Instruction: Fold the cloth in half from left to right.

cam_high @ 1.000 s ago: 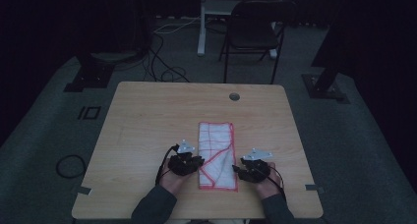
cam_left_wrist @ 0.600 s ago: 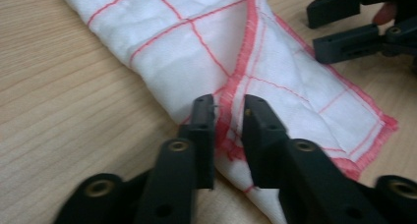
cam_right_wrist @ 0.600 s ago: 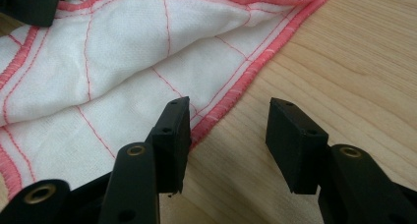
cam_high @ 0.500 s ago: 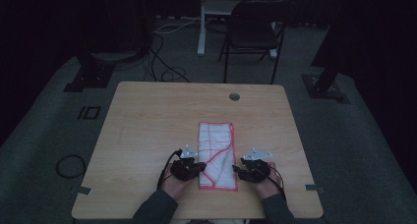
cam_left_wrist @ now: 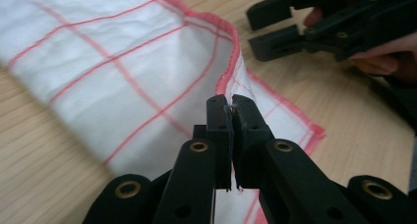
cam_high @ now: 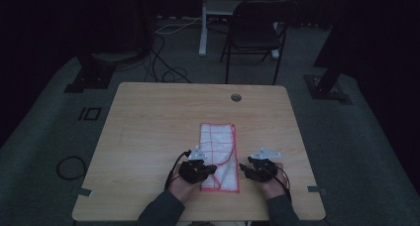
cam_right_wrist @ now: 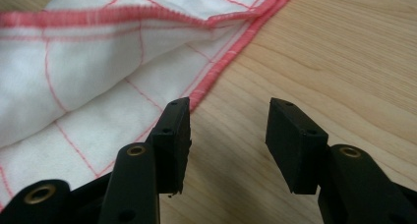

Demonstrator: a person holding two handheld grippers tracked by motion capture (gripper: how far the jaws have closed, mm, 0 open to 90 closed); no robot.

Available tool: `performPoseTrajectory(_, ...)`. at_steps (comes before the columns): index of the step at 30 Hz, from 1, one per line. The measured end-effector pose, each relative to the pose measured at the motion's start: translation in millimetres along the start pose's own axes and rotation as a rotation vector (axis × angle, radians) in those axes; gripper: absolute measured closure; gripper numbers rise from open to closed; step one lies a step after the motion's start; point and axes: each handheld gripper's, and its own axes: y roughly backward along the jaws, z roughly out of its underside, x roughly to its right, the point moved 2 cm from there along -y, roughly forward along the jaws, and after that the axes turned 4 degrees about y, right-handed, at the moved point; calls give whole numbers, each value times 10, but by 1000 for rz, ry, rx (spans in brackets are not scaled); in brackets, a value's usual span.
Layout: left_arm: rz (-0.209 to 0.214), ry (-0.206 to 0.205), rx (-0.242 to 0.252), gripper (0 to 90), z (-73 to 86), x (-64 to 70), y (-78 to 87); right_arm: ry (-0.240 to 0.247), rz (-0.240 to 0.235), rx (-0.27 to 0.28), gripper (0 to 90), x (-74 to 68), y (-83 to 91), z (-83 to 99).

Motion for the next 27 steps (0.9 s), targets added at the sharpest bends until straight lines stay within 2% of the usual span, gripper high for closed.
performPoseTrajectory(11, 60, -45, -25, 876, -49, 262, -186, -29, 21, 10, 520, 67, 25, 5)
performPoseTrajectory(18, 88, -59, -31, 868, -39, 331, -225, -42, 39, 33, 523, 117, 60, -24)
performPoseTrajectory(20, 95, -63, -26, 841, -34, 344, -221, -47, 47, 40, 522, 132, 72, -43)
performPoseTrajectory(23, 110, -68, -17, 806, -41, 351, -187, -48, 55, 50, 522, 149, 82, -74)
performPoseTrajectory(27, 110, -80, -6, 780, -55, 338, -115, -39, 56, 63, 521, 133, 98, -128)
